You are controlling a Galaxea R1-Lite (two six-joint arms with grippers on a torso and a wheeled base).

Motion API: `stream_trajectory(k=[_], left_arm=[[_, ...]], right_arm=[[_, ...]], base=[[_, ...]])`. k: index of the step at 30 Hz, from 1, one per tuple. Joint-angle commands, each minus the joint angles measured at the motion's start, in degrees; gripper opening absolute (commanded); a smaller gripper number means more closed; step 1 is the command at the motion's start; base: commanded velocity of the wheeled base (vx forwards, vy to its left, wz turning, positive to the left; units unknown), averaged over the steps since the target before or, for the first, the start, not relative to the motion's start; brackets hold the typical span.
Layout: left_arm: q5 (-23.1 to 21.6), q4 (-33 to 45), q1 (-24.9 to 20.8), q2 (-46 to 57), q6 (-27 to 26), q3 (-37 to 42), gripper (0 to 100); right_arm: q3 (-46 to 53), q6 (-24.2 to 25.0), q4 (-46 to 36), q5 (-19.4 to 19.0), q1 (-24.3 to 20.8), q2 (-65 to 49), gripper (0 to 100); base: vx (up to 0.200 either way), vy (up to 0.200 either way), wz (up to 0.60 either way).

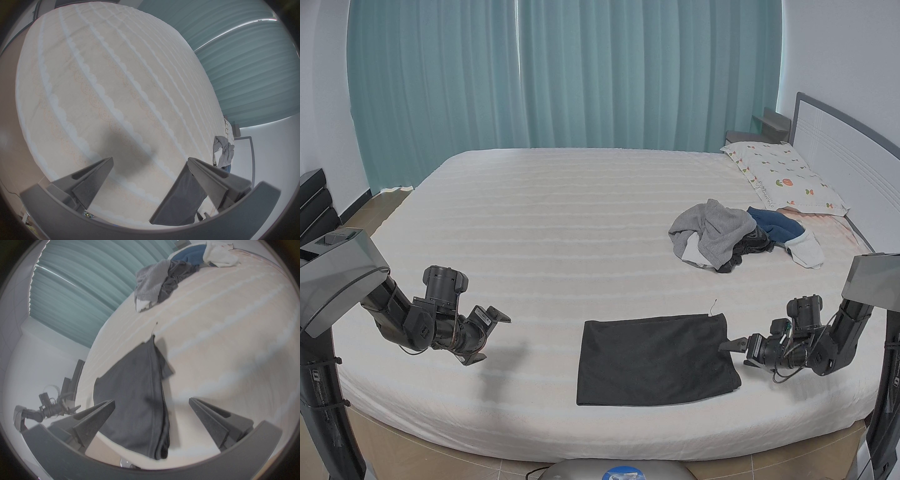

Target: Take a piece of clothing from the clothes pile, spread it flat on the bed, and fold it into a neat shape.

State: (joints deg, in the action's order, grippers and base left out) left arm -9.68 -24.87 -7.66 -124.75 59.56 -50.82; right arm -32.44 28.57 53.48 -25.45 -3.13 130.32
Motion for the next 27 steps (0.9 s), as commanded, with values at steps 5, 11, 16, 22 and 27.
stream_trajectory(k=[5,11,16,22,27], left_arm=[[0.0,0.0,0.1,0.1,0.0,0.0,100],[0.0,0.0,0.0,0.1,0.0,0.0,100],[0.0,0.0,0.0,0.1,0.0,0.0,100],[0.0,0.0,0.0,0.1,0.0,0.0,100],[0.0,0.0,0.1,0.1,0.0,-0.1,100]], right_arm=[[9.0,-1.7,4.8,-1.0,-2.3,-1.6,100],[10.5,-3.4,4.4,-0.5,-2.6,-1.6,0],[11.9,-4.9,4.7,-0.4,-1.4,-2.0,0],[12.6,-5.6,5.0,-0.4,-1.0,-2.0,0],[12.9,-6.6,5.1,-0.4,-0.7,-2.2,100]], base=[[0.000,0.000,0.00],[0.000,0.000,0.00],[0.000,0.000,0.00],[0.000,0.000,0.00],[0.000,0.000,0.00]])
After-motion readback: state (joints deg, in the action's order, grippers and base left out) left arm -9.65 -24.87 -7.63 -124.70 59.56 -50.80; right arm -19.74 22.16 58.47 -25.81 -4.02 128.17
